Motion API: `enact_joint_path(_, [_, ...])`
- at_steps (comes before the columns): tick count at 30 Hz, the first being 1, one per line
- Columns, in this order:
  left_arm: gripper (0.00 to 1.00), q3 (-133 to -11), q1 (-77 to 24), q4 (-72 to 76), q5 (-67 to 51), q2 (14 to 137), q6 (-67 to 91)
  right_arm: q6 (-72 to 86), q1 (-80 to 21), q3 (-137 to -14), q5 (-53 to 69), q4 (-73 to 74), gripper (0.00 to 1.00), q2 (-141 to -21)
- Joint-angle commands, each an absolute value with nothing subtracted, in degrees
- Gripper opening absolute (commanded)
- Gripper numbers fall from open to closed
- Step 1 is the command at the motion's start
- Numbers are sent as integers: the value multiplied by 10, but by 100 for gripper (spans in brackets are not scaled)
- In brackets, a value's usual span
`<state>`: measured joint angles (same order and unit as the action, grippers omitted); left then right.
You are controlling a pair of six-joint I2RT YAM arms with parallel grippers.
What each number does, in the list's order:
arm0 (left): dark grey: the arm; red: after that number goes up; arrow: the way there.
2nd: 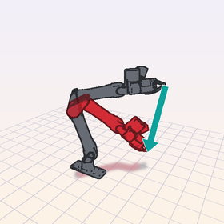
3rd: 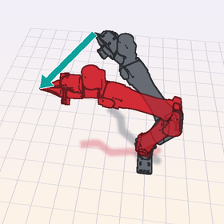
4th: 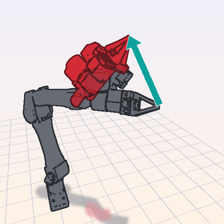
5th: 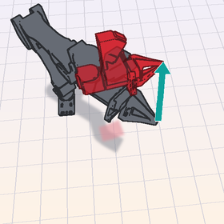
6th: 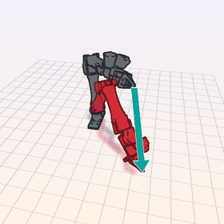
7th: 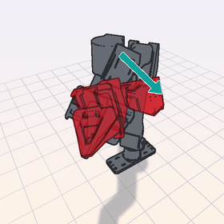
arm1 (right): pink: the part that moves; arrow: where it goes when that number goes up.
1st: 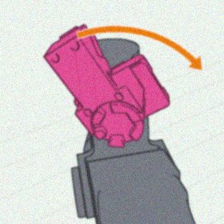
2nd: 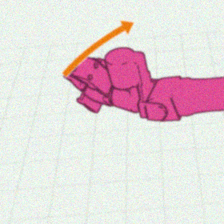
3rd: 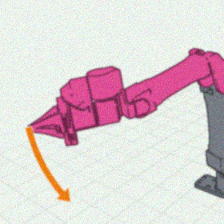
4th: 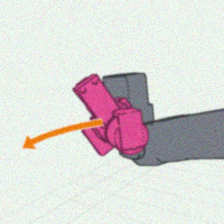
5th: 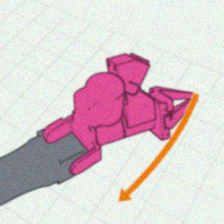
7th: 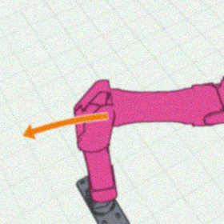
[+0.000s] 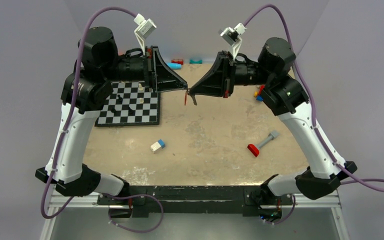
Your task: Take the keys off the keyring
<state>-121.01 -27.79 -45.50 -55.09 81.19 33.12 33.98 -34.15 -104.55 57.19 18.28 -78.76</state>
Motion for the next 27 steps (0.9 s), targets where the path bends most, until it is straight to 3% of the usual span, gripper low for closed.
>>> enact_joint_path(1, [27, -1216, -280, -446, -553, 810, 322, 333, -341, -1063, 587, 157, 0, -788])
enact_joint_path(5, [27, -1217, -280, -445, -555, 810, 321, 332, -341, -1064, 587, 157, 0, -789])
enact_joint_path(12, [18, -1212, -280, -447, -559, 807, 318, 330, -340, -1067, 580, 156, 0, -789])
enact_joint_path(18, [0, -1211, -280, -453, -556, 804, 314, 330, -340, -1065, 576, 154, 0, -787])
enact_joint_path(24, [0, -1211, -280, -452, -555, 800, 310, 342, -340, -1055, 563, 138, 0, -783])
enact_joint_path(25, [0, -1212, -280, -451, -554, 800, 311, 354, -341, -1046, 563, 123, 1, -782])
enact_joint_path(27, [0, -1212, -280, -448, -550, 798, 311, 383, -341, -1023, 563, 82, 17, -776])
